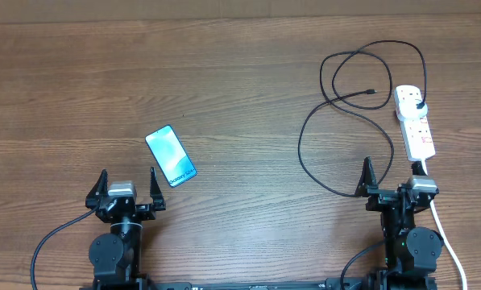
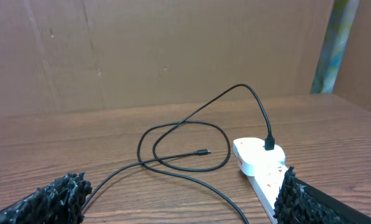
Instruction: Plug charger to phone and switch on socket
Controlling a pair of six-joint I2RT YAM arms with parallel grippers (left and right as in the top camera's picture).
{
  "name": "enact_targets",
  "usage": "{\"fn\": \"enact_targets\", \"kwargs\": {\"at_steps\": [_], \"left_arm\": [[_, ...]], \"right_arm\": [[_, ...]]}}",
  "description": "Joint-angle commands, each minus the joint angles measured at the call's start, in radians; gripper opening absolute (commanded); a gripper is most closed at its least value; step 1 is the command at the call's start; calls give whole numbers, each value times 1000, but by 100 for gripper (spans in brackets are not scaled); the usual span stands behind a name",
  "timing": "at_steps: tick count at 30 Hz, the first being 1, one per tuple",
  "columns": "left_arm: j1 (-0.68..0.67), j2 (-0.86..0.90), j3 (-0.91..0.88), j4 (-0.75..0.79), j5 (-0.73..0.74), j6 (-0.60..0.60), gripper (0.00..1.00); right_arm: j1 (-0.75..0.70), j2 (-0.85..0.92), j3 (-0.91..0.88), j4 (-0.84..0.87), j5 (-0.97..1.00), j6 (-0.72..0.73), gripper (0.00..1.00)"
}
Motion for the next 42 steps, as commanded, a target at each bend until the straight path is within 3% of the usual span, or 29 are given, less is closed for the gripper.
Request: {"fn": "enact_targets", "kwargs": {"at_steps": [1,34,42], "left_arm": [[3,-7,-4,0,14,-7,100],[3,-7,-4,24,0,-6,100],[3,-7,6,30,165,-87,100]], "right_arm": [[-3,-13,-11,4,-1,-2,100],[-3,-13,-11,4,-1,-2,100],[-3,-13,-11,4,-1,-2,100]]}}
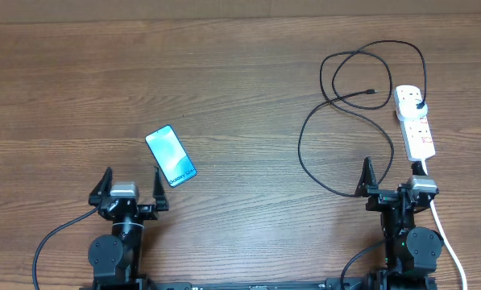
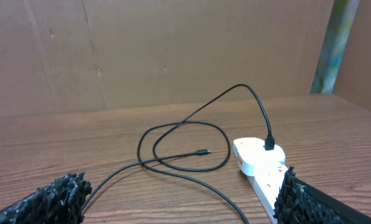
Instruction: Plug charger to phone and switch on socket
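Observation:
A blue-screened phone lies face up on the wooden table, left of centre. A white power strip lies at the far right with the black charger plugged into its far end. The charger's black cable loops across the table, and its free connector tip rests on the wood. My left gripper stands open just below the phone. My right gripper is open near the strip's near end, with nothing between its fingers.
A white mains lead runs from the strip toward the front edge beside the right arm. A brown cardboard wall stands behind the table. Bare wood lies between phone and cable.
My left arm has shifted slightly to the right, toward the phone. The right arm, the phone, the cable and the power strip are unchanged.

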Controlling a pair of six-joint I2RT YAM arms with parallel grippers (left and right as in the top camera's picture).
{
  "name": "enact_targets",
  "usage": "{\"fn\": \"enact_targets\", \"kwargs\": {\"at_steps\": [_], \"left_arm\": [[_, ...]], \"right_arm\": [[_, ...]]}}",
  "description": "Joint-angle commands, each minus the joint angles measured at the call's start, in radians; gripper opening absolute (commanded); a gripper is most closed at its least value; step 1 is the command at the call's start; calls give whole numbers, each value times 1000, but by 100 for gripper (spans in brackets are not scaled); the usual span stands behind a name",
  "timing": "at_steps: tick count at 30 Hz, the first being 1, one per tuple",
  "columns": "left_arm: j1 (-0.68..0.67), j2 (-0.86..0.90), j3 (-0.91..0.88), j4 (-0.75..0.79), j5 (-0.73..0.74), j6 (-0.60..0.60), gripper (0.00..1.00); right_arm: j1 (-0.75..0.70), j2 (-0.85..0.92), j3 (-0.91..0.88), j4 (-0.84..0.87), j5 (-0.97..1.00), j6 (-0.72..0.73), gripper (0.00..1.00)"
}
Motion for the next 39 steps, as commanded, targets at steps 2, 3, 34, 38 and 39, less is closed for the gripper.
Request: {"fn": "enact_targets", "kwargs": {"at_steps": [2,3,34,38,39], "left_arm": [[3,-7,19,3,86,-121,99],[3,-7,31,3,90,-145,100],[3,1139,1358,-916,94,-164,99],[3,1266,1462,-1010,235,-164,100],[3,1287,1462,-1017,266,-166,99]], "right_arm": [[-3,-13,-11,3,-1,-2,100],[-3,-13,-11,3,-2,-2,100],[-3,-13,-11,3,-1,-2,100],[-3,-13,-11,3,-1,-2,100],[-3,-13,-11,3,-1,-2,100]]}}
